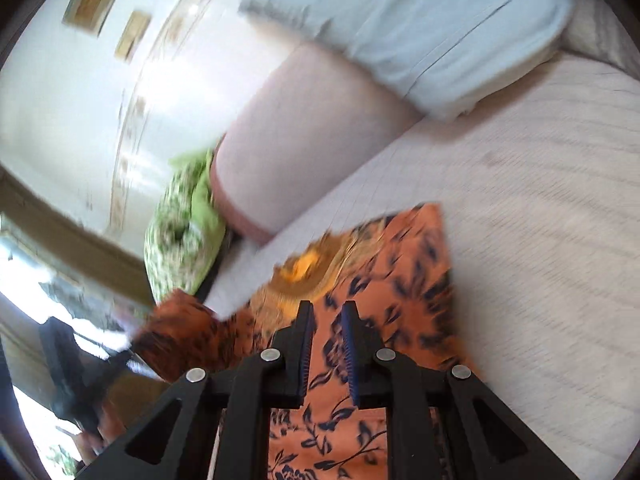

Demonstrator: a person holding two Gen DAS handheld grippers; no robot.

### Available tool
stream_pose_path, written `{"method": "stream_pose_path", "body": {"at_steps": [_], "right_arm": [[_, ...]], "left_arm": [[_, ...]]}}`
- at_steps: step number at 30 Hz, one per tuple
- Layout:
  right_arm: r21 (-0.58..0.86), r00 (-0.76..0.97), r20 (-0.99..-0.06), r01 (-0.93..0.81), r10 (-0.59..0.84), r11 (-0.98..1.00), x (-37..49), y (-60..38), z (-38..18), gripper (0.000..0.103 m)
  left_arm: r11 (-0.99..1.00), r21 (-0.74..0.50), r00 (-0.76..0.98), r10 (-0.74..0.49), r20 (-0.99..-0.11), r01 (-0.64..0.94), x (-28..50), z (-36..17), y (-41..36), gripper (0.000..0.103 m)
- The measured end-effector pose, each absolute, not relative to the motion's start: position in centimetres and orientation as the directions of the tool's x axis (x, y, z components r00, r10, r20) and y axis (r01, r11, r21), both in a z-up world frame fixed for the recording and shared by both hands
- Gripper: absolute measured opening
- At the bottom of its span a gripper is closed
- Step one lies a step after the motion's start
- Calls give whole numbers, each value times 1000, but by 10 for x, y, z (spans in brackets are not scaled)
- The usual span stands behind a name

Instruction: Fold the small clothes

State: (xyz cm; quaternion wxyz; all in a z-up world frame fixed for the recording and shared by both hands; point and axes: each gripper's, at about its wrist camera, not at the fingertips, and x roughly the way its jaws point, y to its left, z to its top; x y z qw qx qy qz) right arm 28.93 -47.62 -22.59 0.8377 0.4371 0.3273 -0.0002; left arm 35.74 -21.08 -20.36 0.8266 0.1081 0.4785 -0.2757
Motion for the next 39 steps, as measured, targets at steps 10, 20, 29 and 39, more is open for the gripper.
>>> {"method": "stream_pose_path", "body": {"at_steps": [10,20,29,39], "right_arm": [[765,755,-552,290,355,575,293,-495,-241,66],[518,695,-648,103,311,849,312,-395,-223,76],[-11,623,-764,-273,168,962,318,-239,-239,73],[-278,591,-800,-213,-104,937,348,-218,-291,33]], "left_arm": [[851,-223,401,-435,-806,475,338,-212,-184,73],[962,-267,600,-242,-763,49,349,-243,-27,79],[942,-318,536,-215,-816,-105,384,-288,21,55],[949,-300,502,-212,-838,-101,398,-304,18,33]]}}
